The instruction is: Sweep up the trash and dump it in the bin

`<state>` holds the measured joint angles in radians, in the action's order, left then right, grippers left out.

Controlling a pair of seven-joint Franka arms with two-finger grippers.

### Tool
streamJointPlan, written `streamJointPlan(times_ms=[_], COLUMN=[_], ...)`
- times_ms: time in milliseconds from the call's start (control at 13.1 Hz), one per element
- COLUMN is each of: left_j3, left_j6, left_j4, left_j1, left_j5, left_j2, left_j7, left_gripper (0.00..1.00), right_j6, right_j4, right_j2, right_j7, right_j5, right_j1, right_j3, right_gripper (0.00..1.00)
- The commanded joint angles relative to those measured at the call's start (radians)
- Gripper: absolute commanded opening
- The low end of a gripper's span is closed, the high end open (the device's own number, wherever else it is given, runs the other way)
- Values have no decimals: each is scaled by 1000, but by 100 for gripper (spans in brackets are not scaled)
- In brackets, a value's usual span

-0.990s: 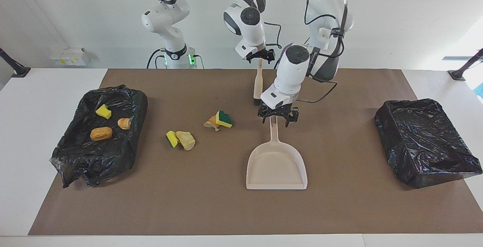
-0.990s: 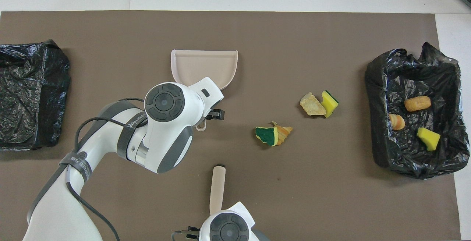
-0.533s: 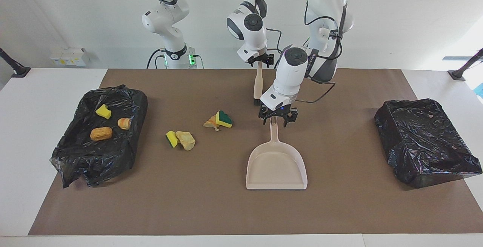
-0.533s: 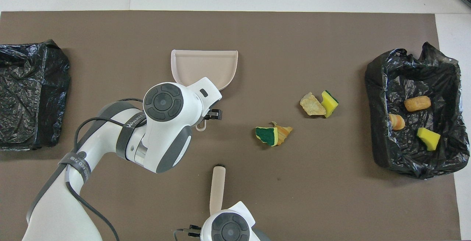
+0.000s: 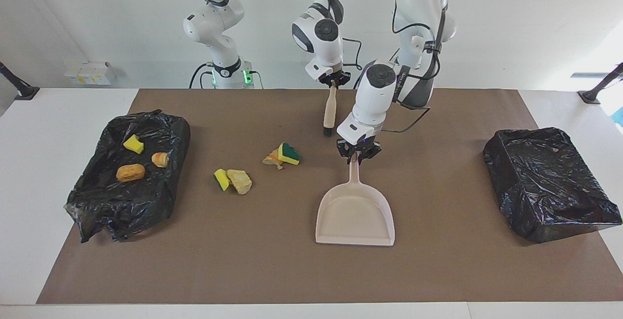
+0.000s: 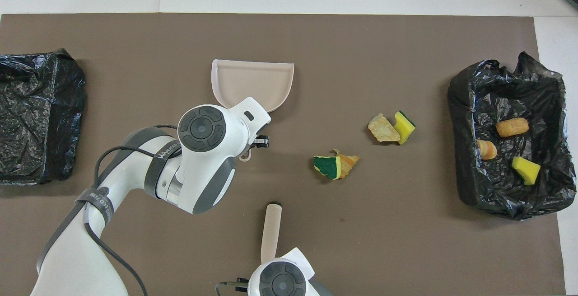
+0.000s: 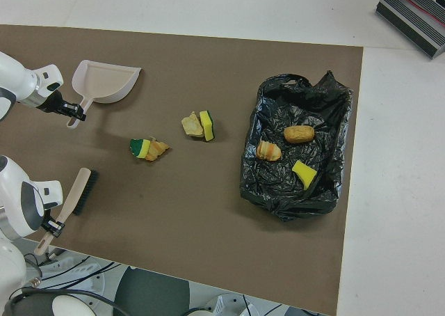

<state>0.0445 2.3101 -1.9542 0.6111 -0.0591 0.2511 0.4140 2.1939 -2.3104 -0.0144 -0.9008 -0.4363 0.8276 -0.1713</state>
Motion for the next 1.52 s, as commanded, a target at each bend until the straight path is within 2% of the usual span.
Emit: streamJointPlan(times_ms=[0, 228, 457, 533, 685, 838, 1142, 1295, 1447], left_j3=[23, 26, 26, 26, 26, 26, 26, 26, 26], left_j6=[12, -90, -150, -170, -185, -286, -377, -425, -452], left_j4=[-5, 32, 28, 29, 35, 60, 60, 57, 37], left_j1=[-4, -76, -97, -102, -149, -198, -332, -353, -356], left_j5=[7, 8, 8, 10, 8, 8, 8, 7, 8], left_j2=[-18, -44, -67, -69, -72, -95, -148, -158, -176], left_j7=[-32, -251, -299, -332, -528, -653, -1060, -1274, -1410], left_gripper=[0, 0, 0, 0, 0, 0, 0, 0, 0], right_j6=[-200, -469, -637, -626, -547, -501, -441, -413, -411], right_j4=[35, 80, 167, 166, 186, 264, 446, 450, 393], right_j2=[101, 204, 194, 186, 128, 50, -131, -173, -173], right_j7=[31, 193, 421, 500, 720, 877, 985, 978, 944], right_j5=[72, 117, 256, 319, 411, 523, 793, 798, 785], right_j1=[-92, -256, -427, -464, -618, -732, -805, -820, -828], right_j3=[6, 7, 3, 3, 4, 3, 1, 3, 3], right_gripper=[0, 0, 0, 0, 0, 0, 0, 0, 0])
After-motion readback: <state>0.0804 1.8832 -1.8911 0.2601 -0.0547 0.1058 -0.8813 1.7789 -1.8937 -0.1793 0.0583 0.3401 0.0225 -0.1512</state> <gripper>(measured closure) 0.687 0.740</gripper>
